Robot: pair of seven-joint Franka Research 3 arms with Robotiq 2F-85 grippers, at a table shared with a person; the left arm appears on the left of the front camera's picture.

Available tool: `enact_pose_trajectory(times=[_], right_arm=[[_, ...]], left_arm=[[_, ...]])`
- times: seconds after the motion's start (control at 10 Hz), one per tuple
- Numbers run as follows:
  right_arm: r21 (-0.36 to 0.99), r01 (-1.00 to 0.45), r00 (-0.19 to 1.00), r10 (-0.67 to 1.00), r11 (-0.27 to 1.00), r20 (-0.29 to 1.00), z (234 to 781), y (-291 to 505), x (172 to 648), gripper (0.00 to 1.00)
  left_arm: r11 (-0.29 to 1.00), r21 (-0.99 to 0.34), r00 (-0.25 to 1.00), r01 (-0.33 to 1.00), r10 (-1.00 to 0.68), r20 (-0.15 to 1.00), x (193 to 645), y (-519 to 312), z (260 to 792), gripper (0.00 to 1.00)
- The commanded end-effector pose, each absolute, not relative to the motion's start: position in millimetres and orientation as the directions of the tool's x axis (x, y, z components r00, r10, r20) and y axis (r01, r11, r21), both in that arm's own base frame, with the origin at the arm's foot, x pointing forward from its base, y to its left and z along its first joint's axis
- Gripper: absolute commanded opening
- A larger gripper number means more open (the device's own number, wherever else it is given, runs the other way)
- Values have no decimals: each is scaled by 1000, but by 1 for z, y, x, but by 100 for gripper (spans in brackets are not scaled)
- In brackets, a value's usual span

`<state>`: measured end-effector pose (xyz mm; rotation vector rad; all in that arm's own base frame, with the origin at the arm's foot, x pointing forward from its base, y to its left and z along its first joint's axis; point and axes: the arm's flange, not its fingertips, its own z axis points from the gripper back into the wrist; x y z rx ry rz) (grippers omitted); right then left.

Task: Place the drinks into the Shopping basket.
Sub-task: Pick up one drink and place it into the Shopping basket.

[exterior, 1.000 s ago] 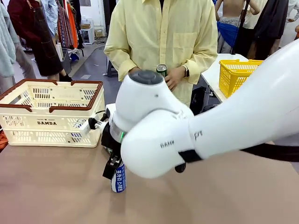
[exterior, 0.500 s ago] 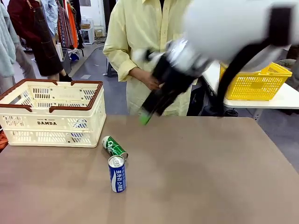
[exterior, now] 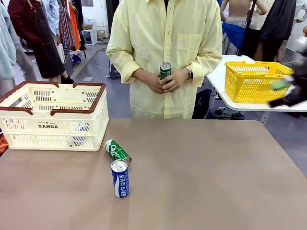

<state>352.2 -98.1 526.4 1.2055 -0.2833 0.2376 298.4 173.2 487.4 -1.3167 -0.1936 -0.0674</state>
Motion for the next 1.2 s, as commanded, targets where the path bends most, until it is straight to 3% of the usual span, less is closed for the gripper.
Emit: enact_pose_trajectory(times=[0.0, 0.2, 0.3, 0.4, 1.1], right_arm=[[957, -233, 954, -151, 171, 260, 478, -166, 365, 100], [975, -191, 966, -157, 111, 207, 440, -190, 362, 100], [962, -228, 967, -80, 148, 241, 423, -185, 363, 100], [975, -175, 962, -190, 134, 199, 440, -203, 331, 100], [975, -175, 962, -190, 134, 199, 440, -203, 331, 100]], left_arm=[[248, -956, 983, 156, 57, 175, 295, 171, 489, 100], [248, -956, 983, 156, 57, 175, 295, 171, 489, 100], [248, -956, 983, 156, 57, 175, 295, 171, 489, 100], [248, -956, 983, 156, 57, 175, 295, 171, 489, 100], [248, -956, 983, 156, 57, 175, 295, 171, 489, 100]])
